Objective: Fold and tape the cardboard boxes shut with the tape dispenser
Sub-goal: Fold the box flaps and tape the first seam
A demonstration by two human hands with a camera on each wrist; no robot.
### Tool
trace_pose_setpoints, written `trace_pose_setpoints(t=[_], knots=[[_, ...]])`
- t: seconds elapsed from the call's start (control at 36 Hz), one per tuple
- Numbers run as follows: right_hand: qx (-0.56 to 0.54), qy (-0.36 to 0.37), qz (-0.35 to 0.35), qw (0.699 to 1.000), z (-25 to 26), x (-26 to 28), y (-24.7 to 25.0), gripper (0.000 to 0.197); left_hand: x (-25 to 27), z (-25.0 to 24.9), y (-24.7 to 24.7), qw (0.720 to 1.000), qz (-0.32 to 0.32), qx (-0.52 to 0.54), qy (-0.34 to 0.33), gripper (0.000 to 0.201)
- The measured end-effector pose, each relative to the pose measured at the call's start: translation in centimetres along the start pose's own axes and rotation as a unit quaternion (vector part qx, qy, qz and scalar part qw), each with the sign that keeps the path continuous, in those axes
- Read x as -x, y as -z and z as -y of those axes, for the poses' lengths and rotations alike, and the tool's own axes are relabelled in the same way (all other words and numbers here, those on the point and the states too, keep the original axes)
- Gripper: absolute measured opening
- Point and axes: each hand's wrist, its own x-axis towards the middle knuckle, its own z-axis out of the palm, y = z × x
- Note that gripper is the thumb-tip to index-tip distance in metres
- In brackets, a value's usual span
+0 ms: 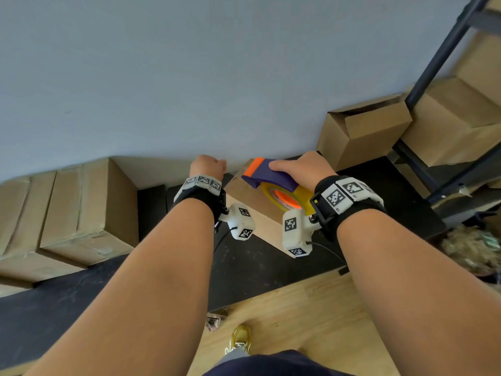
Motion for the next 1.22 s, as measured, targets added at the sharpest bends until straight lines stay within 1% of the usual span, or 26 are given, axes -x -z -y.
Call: trace_pose_setpoints(t=[0.08,0.22,0.33,0.44,0.53,0.58,0.64,0.69,0.83,0.89,0.97,1.06,1.11,1.22], knots=[[0.031,0.001,-0.004,0.999,0.3,0.0,-0.4,0.035,-0.1,0.5,-0.8,1.0,-0.002,0.029,0.004,0.039],[0.063,-0.011,0.01,0.998,1.2,-0.4,-0.8,0.039,-1.0,1.1,-2.0,0.996,0.013,0.091,0.016,0.031],[0.054,-0.022,0.017,0.998,1.3,-0.8,-0.9,0.032,-1.3,0.8,-2.5,0.993,0.032,0.115,-0.002,0.028],[0.032,-0.027,0.018,0.999,1.3,-0.9,-0.7,0.027,-1.6,0.6,-3.4,0.987,0.035,0.154,-0.002,0.026],[0.017,-0.026,0.018,0.999,1.3,-0.9,-0.6,0.024,-1.7,0.3,-3.9,0.98,0.026,0.196,0.009,0.024],[0.007,-0.029,0.017,0.999,1.3,-1.0,-0.5,0.024,-1.6,-0.2,-3.7,0.975,0.011,0.219,0.014,0.028],[0.001,-0.036,0.014,0.999,1.2,-1.0,-0.4,0.024,-1.6,-0.6,-3.6,0.974,0.002,0.224,0.013,0.024],[-0.001,-0.047,0.013,0.999,1.2,-1.0,-0.5,0.024,-1.8,-0.8,-3.6,0.972,0.014,0.235,0.007,0.02],[0.0,-0.06,0.018,0.998,1.4,-0.9,-0.5,0.026,-1.6,-0.9,-3.4,0.981,0.045,0.186,-0.024,0.035],[0.007,-0.052,0.021,0.998,1.6,-0.7,-0.4,0.025,-1.6,-0.6,-3.3,0.982,0.035,0.179,-0.044,0.033],[0.014,-0.033,0.024,0.999,2.1,-0.4,-0.3,0.021,-1.7,-0.3,-3.0,0.975,0.027,0.215,-0.049,0.027],[0.018,-0.038,0.025,0.999,2.3,-0.2,-0.2,0.021,-1.6,-0.4,-3.0,0.969,0.052,0.24,-0.037,0.028],[0.016,-0.044,0.027,0.999,2.2,-0.1,-0.1,0.024,-1.4,-0.7,-3.1,0.972,0.07,0.218,-0.047,0.03],[0.017,-0.047,0.031,0.998,2.4,0.2,-0.1,0.023,-1.4,-1.2,-3.2,0.985,0.1,0.117,-0.078,0.028]])
